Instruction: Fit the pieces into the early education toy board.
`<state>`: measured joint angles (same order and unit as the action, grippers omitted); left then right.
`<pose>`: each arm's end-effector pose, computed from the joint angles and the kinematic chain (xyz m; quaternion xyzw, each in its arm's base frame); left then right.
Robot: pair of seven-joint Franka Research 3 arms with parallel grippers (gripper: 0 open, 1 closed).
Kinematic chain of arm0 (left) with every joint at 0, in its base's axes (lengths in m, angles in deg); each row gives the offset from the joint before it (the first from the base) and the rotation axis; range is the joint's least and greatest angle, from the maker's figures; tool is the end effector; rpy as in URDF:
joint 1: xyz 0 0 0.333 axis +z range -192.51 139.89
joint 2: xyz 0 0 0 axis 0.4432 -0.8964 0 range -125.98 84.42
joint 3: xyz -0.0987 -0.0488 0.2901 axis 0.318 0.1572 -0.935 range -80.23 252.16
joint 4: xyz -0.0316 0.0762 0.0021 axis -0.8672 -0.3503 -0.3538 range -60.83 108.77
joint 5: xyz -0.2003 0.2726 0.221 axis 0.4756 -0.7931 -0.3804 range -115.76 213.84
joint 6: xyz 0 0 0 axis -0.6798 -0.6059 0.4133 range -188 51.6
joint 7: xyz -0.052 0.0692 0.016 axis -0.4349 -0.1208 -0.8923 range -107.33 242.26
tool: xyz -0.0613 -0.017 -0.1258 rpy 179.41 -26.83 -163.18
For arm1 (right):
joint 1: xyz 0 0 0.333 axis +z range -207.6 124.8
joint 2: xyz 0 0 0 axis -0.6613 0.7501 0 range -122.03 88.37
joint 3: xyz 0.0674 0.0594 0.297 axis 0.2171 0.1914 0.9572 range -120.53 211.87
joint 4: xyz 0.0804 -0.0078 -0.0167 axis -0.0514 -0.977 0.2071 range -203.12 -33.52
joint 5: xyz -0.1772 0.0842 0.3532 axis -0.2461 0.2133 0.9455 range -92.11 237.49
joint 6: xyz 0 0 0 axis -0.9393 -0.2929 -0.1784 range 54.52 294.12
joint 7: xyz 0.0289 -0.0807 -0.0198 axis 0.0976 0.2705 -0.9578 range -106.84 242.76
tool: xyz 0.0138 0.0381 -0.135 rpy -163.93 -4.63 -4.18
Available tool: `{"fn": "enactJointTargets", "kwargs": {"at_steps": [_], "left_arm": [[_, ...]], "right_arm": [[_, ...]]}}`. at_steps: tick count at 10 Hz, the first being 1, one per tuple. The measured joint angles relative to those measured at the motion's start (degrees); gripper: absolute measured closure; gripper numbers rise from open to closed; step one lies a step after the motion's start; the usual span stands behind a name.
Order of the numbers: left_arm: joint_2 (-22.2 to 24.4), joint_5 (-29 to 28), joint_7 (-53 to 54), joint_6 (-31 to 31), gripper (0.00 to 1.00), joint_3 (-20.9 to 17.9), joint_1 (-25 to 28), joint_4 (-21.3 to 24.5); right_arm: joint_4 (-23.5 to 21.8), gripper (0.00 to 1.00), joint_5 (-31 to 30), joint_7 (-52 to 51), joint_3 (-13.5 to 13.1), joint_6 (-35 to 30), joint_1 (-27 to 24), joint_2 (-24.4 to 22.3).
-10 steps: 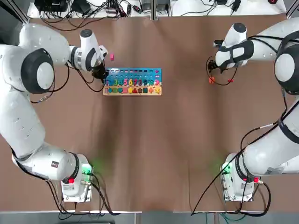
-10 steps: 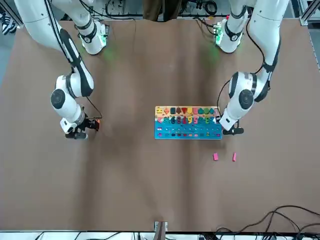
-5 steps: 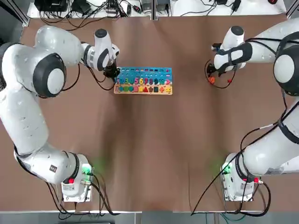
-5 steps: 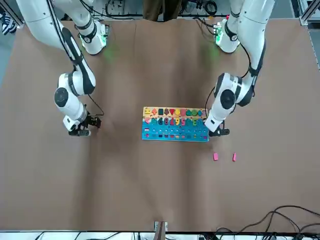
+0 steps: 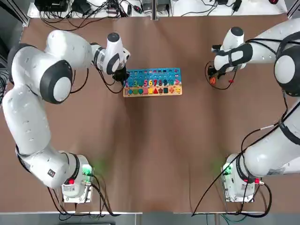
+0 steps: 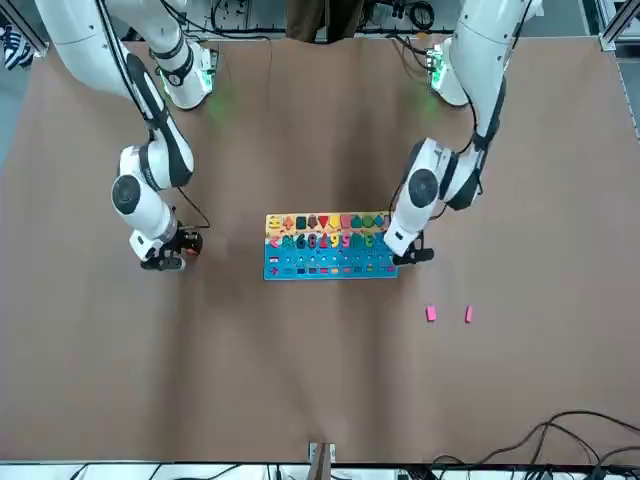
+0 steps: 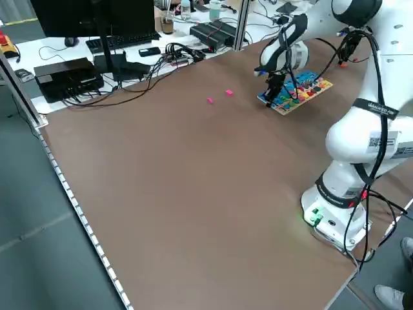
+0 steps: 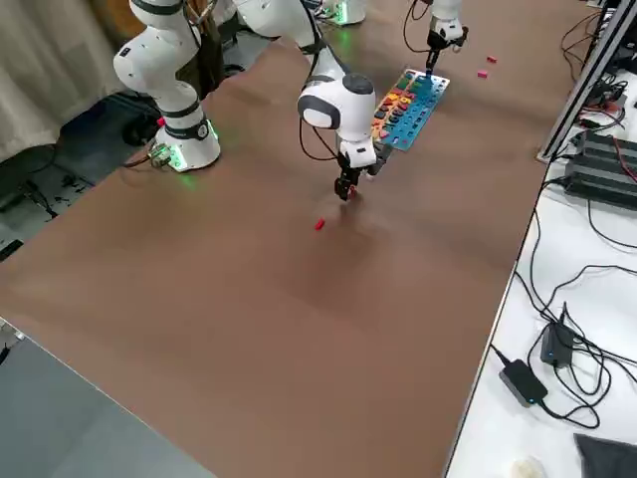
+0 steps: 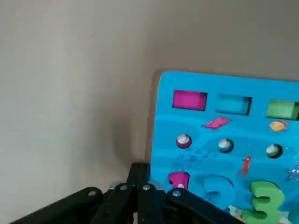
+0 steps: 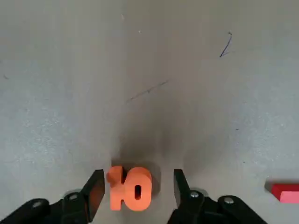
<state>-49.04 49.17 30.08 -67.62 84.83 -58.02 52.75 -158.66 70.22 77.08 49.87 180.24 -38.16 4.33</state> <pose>0.4946 -0.2915 0.1261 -0.9976 -0.0593 0.0274 0.0235 0.5203 0.0709 0.1342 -0.9998 -0.0022 0.0177 0.0005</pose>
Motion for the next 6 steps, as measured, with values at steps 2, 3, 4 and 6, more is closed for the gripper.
{"fn": "enactJointTargets", "kwargs": {"at_steps": [2,3,4,6], "left_arm": [[-0.72,-0.12,-2.21,0.97,0.99,-0.13,-2.44,-1.38],[-1.39,-0.12,-3.06,1.45,0.99,-0.15,-3.53,-2.55],[-2.14,-0.12,-3.45,2.05,0.99,-0.17,-4.31,-3.93],[-4.02,-0.12,-3.63,3.30,0.99,-0.14,-5.53,-7.30]], "right_arm": [[-0.83,0.33,0.00,0.00,-0.01,-0.16,0.00,-0.29],[-1.40,0.34,0.00,0.00,-0.01,-0.20,0.00,-0.64],[-1.69,0.34,0.00,0.00,-0.01,-0.43,0.00,-0.97],[-1.80,0.34,0.00,0.01,0.06,-1.01,0.02,-1.34]]}}
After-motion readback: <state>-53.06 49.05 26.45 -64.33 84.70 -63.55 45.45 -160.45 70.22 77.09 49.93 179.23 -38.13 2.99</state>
